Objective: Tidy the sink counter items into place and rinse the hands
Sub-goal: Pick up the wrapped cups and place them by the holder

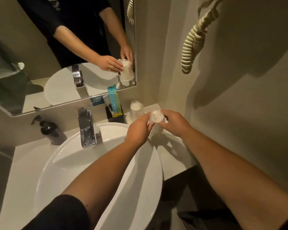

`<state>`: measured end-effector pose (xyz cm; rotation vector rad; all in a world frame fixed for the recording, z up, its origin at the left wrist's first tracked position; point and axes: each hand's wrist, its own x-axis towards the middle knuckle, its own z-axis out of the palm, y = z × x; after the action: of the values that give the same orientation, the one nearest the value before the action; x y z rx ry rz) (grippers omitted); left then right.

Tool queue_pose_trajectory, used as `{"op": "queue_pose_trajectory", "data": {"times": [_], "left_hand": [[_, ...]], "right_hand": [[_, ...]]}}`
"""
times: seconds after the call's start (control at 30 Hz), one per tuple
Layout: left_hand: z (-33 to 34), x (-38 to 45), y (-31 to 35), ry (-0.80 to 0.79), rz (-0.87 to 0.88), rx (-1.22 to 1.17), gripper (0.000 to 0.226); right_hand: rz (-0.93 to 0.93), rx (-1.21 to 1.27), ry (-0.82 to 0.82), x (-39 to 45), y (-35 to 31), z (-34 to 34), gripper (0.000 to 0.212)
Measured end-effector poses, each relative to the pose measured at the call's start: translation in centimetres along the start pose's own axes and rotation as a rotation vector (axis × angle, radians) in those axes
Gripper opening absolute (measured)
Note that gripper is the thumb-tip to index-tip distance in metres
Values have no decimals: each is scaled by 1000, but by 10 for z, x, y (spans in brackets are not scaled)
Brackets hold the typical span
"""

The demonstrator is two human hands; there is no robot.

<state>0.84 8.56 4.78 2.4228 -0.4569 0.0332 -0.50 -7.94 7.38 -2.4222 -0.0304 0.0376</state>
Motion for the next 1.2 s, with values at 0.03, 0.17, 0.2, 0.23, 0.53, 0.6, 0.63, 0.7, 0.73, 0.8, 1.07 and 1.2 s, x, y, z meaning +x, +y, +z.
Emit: {"op": "queue_pose_trajectory", "data": {"times": [0.03,0.17,0.2,0.23,0.53,0.6,0.63,0.7,0.73,0.8,1.07,1.2], "left_hand": [[4,9,-6,-11,0,-1,41],[23,37,-26,-35,-38,-27,41],[29,43,-31,-42,-45,-23,41],[35,48,-35,-51,-49,-14,42],[77,87,-47,-33,-88,-86,34],[80,93,-47,-45,-95,-82,29],[82,96,-47,-59,-99,-65,29],[83,100,-48,-88,-104,-32,30],[84,102,-48,-98,-106,-26,31],[84,104,-48,-102,-114,-27,32],[85,104,-49,-142,-115,38,36],[80,103,-47,-151,-147,60,40]], "right_hand": [[9,-8,6,11,4,4,34],[74,-30,-4,45,21,23,38],[90,-37,-11,51,28,29,40],[107,-40,-18,57,34,33,44],[203,93,63,95,81,64,60],[208,98,74,99,90,69,60],[205,86,80,101,94,71,59],[195,78,89,103,99,74,58],[188,74,91,105,101,74,58],[175,74,89,106,102,74,58],[170,-32,32,112,100,65,65],[169,-47,4,108,94,60,69]]}}
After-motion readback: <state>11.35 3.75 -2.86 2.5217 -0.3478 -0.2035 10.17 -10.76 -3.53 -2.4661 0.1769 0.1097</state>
